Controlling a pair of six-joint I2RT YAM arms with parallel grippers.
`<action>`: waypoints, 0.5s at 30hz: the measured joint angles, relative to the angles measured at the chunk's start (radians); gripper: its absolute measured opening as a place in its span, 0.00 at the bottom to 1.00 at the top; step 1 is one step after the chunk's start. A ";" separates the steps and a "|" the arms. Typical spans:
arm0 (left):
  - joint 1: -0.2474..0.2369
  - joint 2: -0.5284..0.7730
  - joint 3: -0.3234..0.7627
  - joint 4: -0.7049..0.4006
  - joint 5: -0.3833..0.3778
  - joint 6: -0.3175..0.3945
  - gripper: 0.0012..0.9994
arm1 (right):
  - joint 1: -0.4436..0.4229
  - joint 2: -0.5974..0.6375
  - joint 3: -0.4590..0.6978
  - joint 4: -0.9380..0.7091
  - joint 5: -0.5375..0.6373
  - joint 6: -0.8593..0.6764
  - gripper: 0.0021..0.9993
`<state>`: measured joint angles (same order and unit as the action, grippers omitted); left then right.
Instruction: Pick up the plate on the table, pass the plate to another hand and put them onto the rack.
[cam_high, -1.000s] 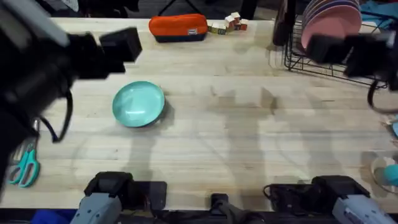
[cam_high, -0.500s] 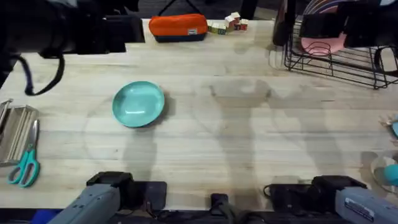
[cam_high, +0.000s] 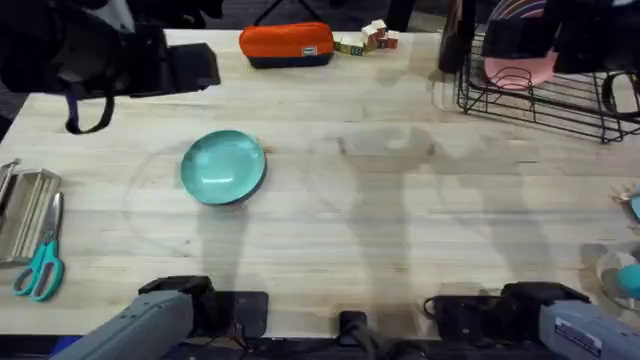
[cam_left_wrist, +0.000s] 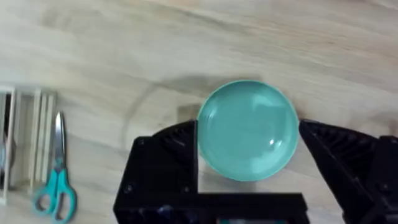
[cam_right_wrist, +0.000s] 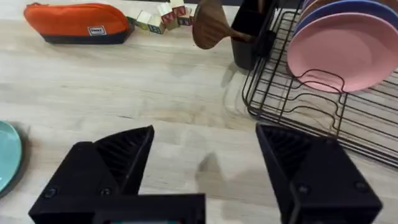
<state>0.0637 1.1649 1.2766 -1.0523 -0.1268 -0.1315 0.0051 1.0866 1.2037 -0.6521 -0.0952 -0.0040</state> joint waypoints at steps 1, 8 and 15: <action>0.018 0.006 0.000 -0.003 0.002 -0.007 0.99 | 0.000 0.000 0.000 0.000 0.000 0.000 1.00; 0.159 0.043 0.000 -0.039 0.052 -0.035 0.99 | 0.000 0.000 0.000 0.001 0.001 0.000 1.00; 0.225 0.107 0.000 -0.104 0.083 -0.042 0.99 | 0.000 0.000 0.000 0.008 0.000 0.000 1.00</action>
<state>0.2890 1.2720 1.2766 -1.1563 -0.0438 -0.1734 0.0051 1.0866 1.2037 -0.6441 -0.0948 -0.0040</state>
